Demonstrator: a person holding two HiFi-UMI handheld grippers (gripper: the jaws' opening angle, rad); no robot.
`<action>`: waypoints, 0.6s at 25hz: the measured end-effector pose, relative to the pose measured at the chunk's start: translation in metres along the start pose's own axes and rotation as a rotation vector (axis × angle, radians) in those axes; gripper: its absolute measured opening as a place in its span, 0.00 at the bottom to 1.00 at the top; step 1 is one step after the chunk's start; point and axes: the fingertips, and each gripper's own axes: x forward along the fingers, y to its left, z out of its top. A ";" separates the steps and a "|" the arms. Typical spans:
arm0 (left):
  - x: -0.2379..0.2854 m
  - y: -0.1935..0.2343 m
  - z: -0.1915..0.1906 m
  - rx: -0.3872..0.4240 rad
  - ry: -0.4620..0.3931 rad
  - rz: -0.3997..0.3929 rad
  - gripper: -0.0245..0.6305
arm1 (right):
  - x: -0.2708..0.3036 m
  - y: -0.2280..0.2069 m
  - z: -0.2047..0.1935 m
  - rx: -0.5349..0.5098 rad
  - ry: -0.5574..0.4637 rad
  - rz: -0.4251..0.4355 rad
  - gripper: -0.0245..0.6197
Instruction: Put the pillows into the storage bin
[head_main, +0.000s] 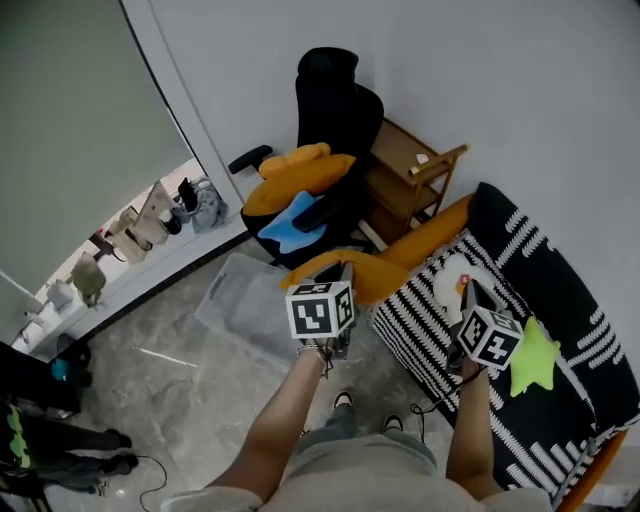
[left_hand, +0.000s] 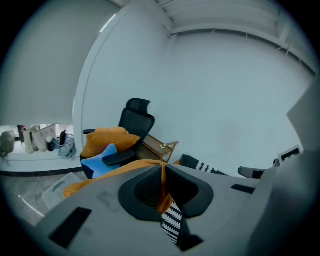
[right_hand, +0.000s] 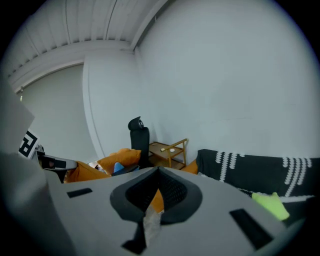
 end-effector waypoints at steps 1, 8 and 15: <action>-0.009 0.015 -0.001 -0.023 -0.009 0.036 0.08 | 0.009 0.011 0.000 -0.017 0.013 0.028 0.04; -0.075 0.105 -0.019 -0.136 -0.051 0.260 0.08 | 0.049 0.090 -0.009 -0.101 0.079 0.200 0.04; -0.103 0.184 -0.069 -0.189 -0.007 0.396 0.08 | 0.083 0.154 -0.055 -0.187 0.164 0.292 0.04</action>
